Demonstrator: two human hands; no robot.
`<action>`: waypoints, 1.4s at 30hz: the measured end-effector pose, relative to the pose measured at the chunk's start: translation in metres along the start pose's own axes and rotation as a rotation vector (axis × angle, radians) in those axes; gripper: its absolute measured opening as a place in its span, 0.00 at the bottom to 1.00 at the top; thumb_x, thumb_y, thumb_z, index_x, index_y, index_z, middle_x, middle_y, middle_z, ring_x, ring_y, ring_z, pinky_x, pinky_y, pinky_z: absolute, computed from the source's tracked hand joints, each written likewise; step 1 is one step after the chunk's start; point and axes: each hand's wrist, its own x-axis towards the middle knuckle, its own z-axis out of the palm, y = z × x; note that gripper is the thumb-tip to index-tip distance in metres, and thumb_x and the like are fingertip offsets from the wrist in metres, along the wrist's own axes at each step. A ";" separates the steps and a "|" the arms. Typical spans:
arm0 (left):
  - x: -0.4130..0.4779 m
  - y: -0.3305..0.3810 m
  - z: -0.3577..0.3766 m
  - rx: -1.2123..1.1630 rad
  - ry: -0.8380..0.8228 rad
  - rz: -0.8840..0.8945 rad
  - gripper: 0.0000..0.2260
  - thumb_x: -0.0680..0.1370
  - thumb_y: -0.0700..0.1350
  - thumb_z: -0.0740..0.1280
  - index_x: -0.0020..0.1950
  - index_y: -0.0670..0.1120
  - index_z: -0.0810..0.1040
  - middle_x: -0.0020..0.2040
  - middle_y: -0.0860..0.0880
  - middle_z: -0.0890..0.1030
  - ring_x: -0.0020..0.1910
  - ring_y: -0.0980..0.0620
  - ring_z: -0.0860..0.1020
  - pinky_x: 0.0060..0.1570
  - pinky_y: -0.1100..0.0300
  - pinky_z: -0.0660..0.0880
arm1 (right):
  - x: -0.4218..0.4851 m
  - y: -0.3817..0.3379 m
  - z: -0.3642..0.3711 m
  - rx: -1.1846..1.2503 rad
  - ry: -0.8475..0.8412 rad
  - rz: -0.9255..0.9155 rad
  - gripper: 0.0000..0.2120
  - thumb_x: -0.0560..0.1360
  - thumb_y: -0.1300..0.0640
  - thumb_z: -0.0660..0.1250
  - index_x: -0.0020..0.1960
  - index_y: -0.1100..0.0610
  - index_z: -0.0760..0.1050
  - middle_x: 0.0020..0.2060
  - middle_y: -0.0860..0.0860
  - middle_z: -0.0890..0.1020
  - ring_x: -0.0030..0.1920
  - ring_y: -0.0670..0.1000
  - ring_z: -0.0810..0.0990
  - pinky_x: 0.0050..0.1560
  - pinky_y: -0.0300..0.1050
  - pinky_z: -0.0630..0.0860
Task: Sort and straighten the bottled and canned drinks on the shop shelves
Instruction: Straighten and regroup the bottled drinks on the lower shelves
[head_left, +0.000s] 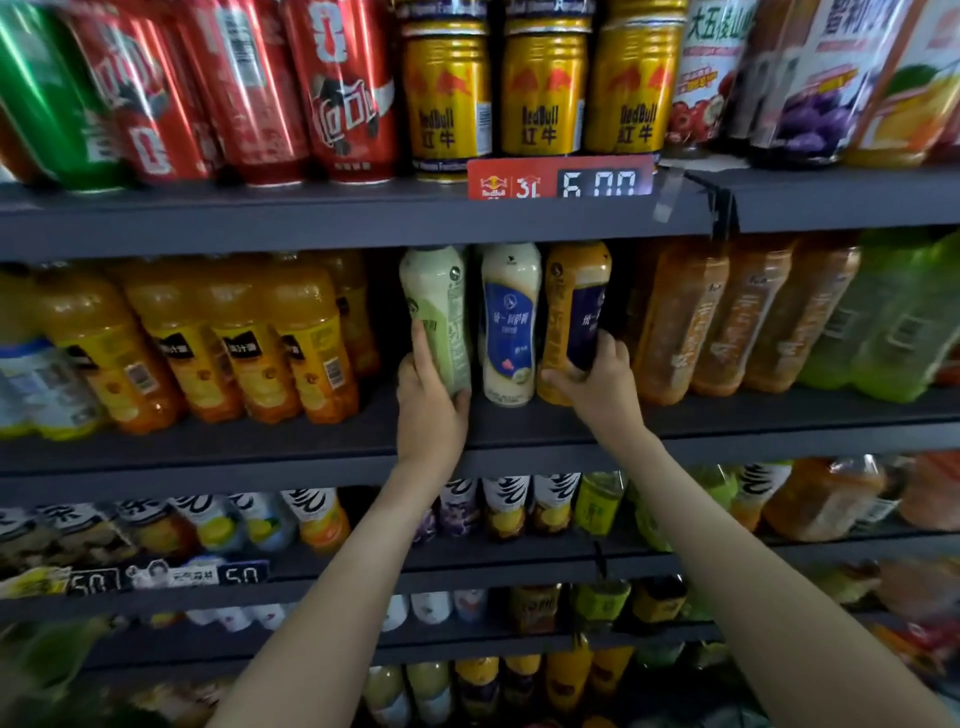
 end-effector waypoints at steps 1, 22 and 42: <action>0.000 0.000 -0.002 0.014 -0.011 0.001 0.44 0.76 0.39 0.67 0.77 0.55 0.36 0.71 0.40 0.61 0.68 0.42 0.65 0.64 0.48 0.68 | -0.001 0.000 0.002 0.003 0.009 -0.001 0.38 0.69 0.52 0.75 0.71 0.64 0.61 0.63 0.61 0.69 0.63 0.59 0.71 0.57 0.43 0.69; -0.120 -0.022 0.025 0.323 -0.045 0.417 0.17 0.76 0.41 0.59 0.63 0.39 0.72 0.65 0.37 0.71 0.67 0.40 0.66 0.67 0.41 0.65 | -0.129 0.049 0.021 -0.100 0.036 -0.410 0.09 0.75 0.66 0.66 0.56 0.62 0.74 0.48 0.55 0.77 0.51 0.52 0.74 0.51 0.40 0.71; -0.177 -0.082 0.130 0.327 -0.333 0.178 0.18 0.79 0.38 0.60 0.70 0.44 0.71 0.71 0.43 0.66 0.70 0.43 0.62 0.65 0.51 0.66 | -0.095 0.182 0.070 0.140 -0.071 0.326 0.42 0.71 0.52 0.74 0.75 0.61 0.53 0.64 0.60 0.73 0.64 0.60 0.73 0.55 0.46 0.72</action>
